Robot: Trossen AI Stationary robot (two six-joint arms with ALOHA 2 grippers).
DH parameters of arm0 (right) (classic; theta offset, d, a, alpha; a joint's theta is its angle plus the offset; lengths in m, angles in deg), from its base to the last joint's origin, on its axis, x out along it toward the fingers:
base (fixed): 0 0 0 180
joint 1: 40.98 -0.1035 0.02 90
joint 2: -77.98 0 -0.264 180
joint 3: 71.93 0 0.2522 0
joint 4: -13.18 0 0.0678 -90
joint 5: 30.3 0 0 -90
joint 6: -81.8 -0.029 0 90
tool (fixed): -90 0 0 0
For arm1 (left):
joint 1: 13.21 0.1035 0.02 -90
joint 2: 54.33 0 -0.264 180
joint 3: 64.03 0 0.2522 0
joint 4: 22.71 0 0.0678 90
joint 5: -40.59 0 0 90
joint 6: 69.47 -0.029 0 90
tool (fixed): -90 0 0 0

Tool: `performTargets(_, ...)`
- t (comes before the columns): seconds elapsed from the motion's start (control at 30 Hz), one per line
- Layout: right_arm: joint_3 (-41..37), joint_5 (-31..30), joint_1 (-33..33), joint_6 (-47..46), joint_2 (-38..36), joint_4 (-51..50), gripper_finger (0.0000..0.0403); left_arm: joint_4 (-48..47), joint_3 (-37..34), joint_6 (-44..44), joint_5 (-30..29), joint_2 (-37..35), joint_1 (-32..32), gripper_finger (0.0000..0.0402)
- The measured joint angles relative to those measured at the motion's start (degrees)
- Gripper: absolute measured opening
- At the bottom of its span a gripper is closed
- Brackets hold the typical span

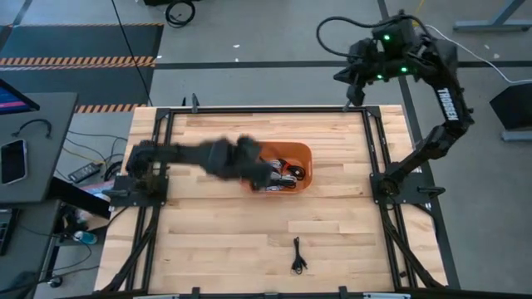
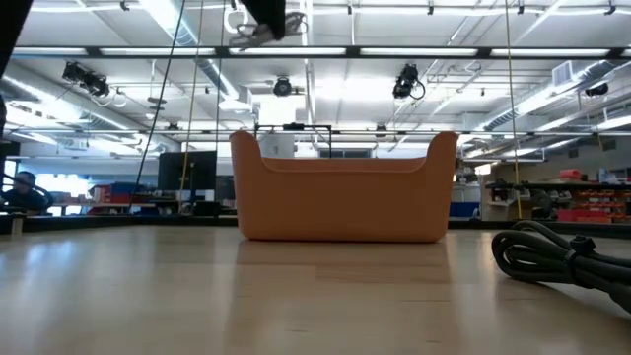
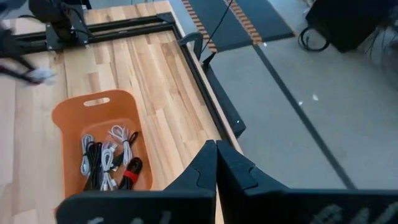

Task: Pick and place USB-C Cables
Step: Put the white USB cable into the orange bin

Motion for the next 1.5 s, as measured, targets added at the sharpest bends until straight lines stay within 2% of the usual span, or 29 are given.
performTargets(0.13, 0.00, -0.30, -0.10, -0.92, 2.58, 1.35, 0.0004, 1.33, -0.09, -21.87, 1.63, -0.14, 9.08, 0.0041)
performTargets(0.2, 0.00, -0.50, -0.62, -1.29, 3.41, 3.55, 0.0004, 4.95, -0.08, -33.20, 5.79, -0.13, 13.48, 0.0041)
performTargets(0.3, 0.00, -0.62, -1.64, -2.80, 3.79, 7.27, 0.0002, 11.92, -0.07, -47.92, 15.88, 0.04, 19.21, 0.0041)
performTargets(0.37, 0.00, -0.73, -2.60, -4.50, 3.65, 9.70, 0.0002, 14.32, -0.09, -54.21, 20.62, 0.20, 22.01, 0.0041)
performTargets(0.43, 0.00, -0.83, -3.34, -5.80, 3.21, 11.59, 0.0002, 13.85, -0.50, -58.14, 22.42, 0.18, 23.90, 0.0041)
performTargets(0.53, 0.00, -2.41, -4.42, -7.66, 2.07, 13.75, 0.0002, 13.32, -3.23, -62.58, 25.31, 0.20, 25.79, 0.0041)
performTargets(0.63, 0.00, -4.44, -4.93, -9.38, 1.12, 14.35, 0.0002, 15.44, -7.93, -67.19, 31.72, 0.20, 26.35, 0.0041)
performTargets(0.8, 0.00, -7.10, -5.78, -11.61, -0.07, 14.54, 0.0002, 24.55, -17.95, -71.37, 34.26, 0.35, 24.34, 0.0041)
performTargets(1.0, 0.00, -7.65, -5.88, -13.95, -0.18, 14.51, 0.0002, 34.96, -24.15, -71.75, 40.79, 0.35, 22.39, 0.0041)
performTargets(1.23, 0.00, -7.65, -5.90, -15.67, 0.05, 14.51, 0.0002, 46.76, -32.44, -72.18, 39.78, 0.31, 23.66, 0.0041)
performTargets(1.5, 0.00, -7.65, -7.25, -16.09, 0.03, 14.51, 0.0002, 50.91, -41.91, -70.05, 39.00, 0.31, 27.02, 0.0041)
